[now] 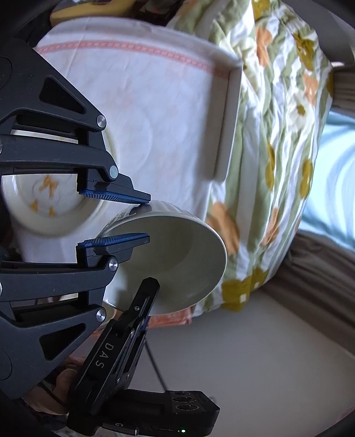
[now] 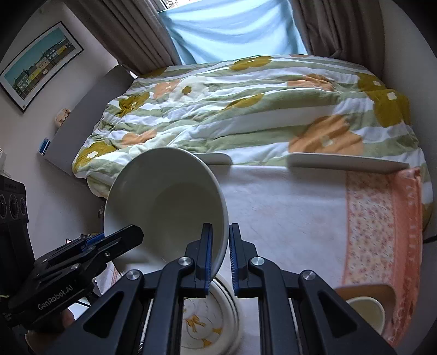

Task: Organize plates and bowls
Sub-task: 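Carry the small white bowl over and lower it into the cream bowl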

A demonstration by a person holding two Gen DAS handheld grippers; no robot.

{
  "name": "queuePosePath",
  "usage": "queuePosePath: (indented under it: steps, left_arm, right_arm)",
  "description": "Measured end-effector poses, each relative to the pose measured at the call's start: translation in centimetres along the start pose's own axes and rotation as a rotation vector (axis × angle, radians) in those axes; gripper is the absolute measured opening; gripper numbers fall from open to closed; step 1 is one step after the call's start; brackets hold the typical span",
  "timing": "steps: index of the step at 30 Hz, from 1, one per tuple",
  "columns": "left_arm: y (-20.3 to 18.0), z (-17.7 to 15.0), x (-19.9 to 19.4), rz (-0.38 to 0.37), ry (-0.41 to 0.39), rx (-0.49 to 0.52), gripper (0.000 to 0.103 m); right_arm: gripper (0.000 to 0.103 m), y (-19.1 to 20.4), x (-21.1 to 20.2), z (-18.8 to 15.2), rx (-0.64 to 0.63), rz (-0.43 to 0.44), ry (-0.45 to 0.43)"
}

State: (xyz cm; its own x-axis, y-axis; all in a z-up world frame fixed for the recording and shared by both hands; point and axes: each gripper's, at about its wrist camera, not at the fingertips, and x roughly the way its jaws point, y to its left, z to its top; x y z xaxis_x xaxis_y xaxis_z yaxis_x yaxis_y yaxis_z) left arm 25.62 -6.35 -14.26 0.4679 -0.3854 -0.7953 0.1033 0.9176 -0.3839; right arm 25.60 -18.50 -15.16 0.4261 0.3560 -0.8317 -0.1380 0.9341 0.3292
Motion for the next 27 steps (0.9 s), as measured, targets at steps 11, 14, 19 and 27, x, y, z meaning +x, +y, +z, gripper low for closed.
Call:
queuePosePath:
  steps: [11, 14, 19, 27]
  left_arm:
    - [-11.9, -8.3, 5.0, -0.042, 0.132, 0.079, 0.02]
    - [-13.4, -9.7, 6.5, -0.036, 0.175, 0.086, 0.02]
    - [-14.6, -11.3, 8.3, -0.009, 0.223, 0.114, 0.02]
    - [-14.8, -11.6, 9.9, 0.031, 0.247, 0.143, 0.02]
  right_arm:
    - [0.011, -10.2, -6.0, -7.1, 0.071, -0.112, 0.022]
    - [0.011, -12.3, -6.2, -8.6, 0.097, -0.121, 0.047]
    - [0.011, -14.5, -5.9, -10.4, 0.133, -0.122, 0.075]
    - [0.011, -16.3, -5.2, -11.8, 0.144, -0.102, 0.098]
